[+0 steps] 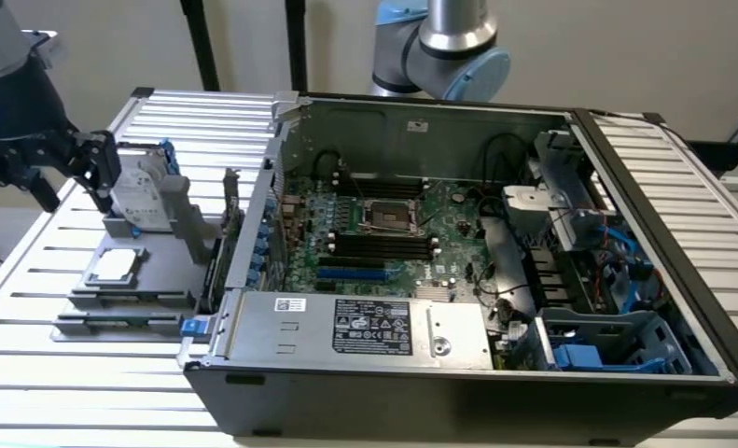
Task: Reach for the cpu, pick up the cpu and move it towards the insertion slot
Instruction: 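Pick up the cpu and move it towards the insertion slot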
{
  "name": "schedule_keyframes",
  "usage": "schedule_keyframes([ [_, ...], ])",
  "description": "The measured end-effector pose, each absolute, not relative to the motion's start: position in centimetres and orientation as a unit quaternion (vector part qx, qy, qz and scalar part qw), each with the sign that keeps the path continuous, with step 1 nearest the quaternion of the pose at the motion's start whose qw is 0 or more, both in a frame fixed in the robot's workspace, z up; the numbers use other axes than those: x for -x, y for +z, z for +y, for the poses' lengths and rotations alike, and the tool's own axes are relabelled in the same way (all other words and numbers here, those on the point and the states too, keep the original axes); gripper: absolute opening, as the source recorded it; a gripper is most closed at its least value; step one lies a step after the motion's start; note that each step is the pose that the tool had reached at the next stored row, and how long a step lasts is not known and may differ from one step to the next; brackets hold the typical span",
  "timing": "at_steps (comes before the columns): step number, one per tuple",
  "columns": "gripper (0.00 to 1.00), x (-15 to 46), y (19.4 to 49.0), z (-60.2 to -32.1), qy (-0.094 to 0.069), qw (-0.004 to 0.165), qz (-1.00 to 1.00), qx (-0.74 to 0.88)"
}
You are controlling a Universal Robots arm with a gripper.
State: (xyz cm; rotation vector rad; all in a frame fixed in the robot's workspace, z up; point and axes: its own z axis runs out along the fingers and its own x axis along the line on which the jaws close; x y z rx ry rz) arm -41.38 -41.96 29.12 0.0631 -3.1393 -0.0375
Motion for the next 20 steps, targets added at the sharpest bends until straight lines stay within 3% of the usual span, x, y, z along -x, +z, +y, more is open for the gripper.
schedule_keyframes([
  [20,0.65,41.4,25.5,-42.0,-0.012,0.001,-1.000,-0.022],
])
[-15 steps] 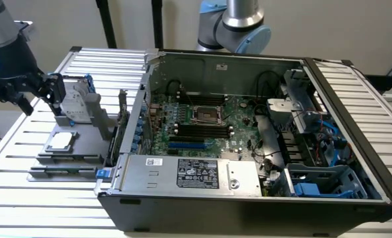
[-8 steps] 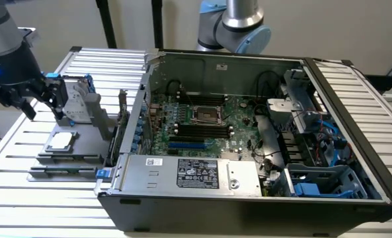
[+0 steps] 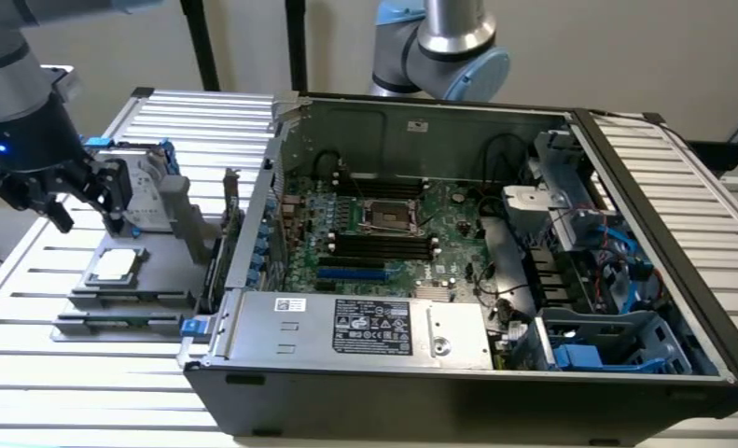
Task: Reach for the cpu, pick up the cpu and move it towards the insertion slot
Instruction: 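Pick up the cpu and move it towards the insertion slot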
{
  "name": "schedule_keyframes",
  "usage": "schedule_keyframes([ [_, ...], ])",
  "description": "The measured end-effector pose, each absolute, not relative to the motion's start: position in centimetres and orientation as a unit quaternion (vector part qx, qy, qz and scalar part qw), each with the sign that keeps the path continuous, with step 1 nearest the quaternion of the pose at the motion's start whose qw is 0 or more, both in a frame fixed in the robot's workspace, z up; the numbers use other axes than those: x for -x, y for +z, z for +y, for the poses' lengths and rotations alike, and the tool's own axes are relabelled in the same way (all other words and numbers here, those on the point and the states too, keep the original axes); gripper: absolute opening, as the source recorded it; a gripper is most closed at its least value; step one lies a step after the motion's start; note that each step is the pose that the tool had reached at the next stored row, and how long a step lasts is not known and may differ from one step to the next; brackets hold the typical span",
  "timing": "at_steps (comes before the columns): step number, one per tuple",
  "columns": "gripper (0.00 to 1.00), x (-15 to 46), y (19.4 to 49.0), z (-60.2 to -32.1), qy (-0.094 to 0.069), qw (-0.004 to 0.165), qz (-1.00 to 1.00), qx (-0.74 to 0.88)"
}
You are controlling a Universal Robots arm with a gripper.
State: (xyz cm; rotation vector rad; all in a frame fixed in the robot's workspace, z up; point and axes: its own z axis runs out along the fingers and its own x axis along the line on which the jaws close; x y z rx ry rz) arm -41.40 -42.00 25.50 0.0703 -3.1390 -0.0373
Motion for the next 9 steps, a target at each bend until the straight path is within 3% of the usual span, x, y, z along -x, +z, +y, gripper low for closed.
schedule_keyframes([
  [9,0.65,41.4,23.8,-42.4,-0.012,0.001,-1.000,-0.022],
])
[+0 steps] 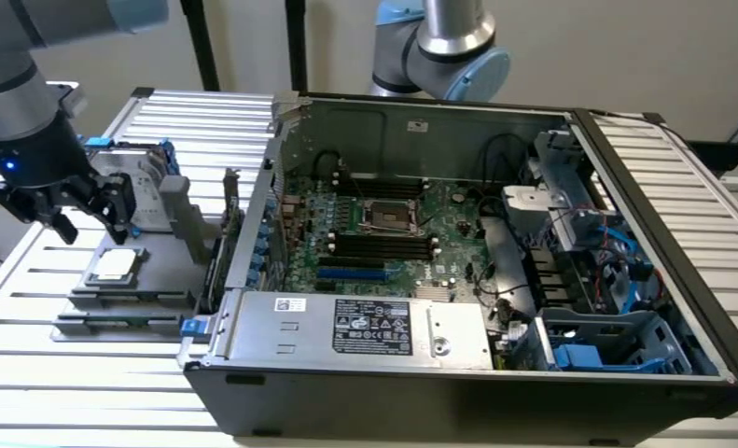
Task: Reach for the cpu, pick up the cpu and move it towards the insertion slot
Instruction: 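Pick up the cpu and move it towards the insertion slot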
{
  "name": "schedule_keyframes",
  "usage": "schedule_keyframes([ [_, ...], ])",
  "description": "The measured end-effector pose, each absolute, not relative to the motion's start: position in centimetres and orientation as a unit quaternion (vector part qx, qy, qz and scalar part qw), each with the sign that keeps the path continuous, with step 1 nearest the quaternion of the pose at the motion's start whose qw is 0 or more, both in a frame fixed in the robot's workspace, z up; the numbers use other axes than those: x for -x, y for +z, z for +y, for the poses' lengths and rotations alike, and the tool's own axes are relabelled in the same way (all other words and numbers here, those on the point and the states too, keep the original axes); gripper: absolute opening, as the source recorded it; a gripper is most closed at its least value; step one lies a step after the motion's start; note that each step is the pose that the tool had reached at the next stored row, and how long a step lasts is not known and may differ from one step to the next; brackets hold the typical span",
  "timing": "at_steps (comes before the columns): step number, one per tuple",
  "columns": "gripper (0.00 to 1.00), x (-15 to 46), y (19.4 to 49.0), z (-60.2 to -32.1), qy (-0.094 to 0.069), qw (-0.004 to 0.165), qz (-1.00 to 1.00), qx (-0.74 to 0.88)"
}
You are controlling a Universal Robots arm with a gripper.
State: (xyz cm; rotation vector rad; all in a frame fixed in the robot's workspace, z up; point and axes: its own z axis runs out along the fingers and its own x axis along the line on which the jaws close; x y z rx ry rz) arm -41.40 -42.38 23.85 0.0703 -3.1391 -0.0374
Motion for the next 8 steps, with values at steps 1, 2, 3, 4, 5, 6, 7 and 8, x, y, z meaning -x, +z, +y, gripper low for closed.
schedule_keyframes([
  [1,0.65,41.4,23.7,-42.4,-0.012,0.001,-1.000,-0.022],
  [2,0.65,41.4,23.5,-42.4,-0.012,0.001,-1.000,-0.022],
  [3,0.65,41.4,23.3,-42.5,-0.012,0.001,-1.000,-0.022],
  [4,0.65,41.4,23.1,-42.5,-0.012,0.001,-1.000,-0.022],
  [5,0.65,41.4,22.9,-42.5,-0.012,0.001,-1.000,-0.022],
  [6,0.65,41.4,22.8,-42.5,-0.012,0.001,-1.000,-0.022],
  [7,0.65,41.4,22.6,-42.6,-0.012,0.001,-1.000,-0.022],
  [8,0.65,41.4,22.4,-42.6,-0.012,0.001,-1.000,-0.022],
])
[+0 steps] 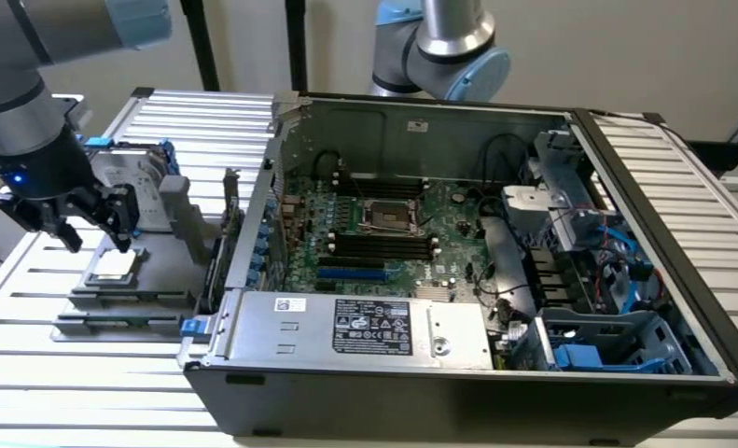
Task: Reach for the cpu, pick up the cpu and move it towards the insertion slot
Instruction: 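Pick up the cpu and move it towards the insertion slot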
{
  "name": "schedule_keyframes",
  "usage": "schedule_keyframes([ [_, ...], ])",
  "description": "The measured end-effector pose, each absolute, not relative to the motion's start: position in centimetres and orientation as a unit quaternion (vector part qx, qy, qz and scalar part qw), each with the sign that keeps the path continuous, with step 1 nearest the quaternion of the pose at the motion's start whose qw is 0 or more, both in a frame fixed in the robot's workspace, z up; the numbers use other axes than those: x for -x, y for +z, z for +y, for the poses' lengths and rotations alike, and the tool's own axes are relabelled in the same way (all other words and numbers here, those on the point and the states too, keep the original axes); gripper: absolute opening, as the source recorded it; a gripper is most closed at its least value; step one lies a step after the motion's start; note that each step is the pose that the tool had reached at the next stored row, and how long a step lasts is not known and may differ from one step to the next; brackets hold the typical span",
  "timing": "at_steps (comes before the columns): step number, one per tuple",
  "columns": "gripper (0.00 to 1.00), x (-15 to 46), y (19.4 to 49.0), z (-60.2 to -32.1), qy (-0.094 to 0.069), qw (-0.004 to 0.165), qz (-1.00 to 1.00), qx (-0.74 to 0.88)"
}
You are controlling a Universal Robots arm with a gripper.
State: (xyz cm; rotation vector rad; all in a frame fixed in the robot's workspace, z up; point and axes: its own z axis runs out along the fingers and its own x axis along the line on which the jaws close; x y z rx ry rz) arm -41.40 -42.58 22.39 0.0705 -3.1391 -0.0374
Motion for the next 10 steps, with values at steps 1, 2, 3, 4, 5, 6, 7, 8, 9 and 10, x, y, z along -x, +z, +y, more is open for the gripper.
schedule_keyframes([
  [1,0.65,41.4,22.2,-42.6,-0.012,0.001,-1.000,-0.022],
  [2,0.65,41.4,22.0,-42.6,-0.012,0.001,-1.000,-0.022],
  [3,0.65,41.4,21.9,-42.6,-0.012,0.001,-1.000,-0.022],
  [4,0.65,41.4,21.7,-42.6,-0.012,0.001,-1.000,-0.022],
  [5,0.65,41.4,21.5,-42.6,-0.012,0.001,-1.000,-0.022],
  [6,0.65,41.4,21.3,-42.6,-0.012,0.001,-1.000,-0.022],
  [7,0.65,41.4,21.1,-42.6,-0.012,0.001,-1.000,-0.022],
  [8,0.65,41.4,20.9,-42.6,-0.012,0.001,-1.000,-0.022],
  [9,0.65,41.4,20.8,-42.6,-0.012,0.001,-1.000,-0.022],
  [10,0.65,41.4,20.6,-42.6,-0.012,0.001,-1.000,-0.022],
])
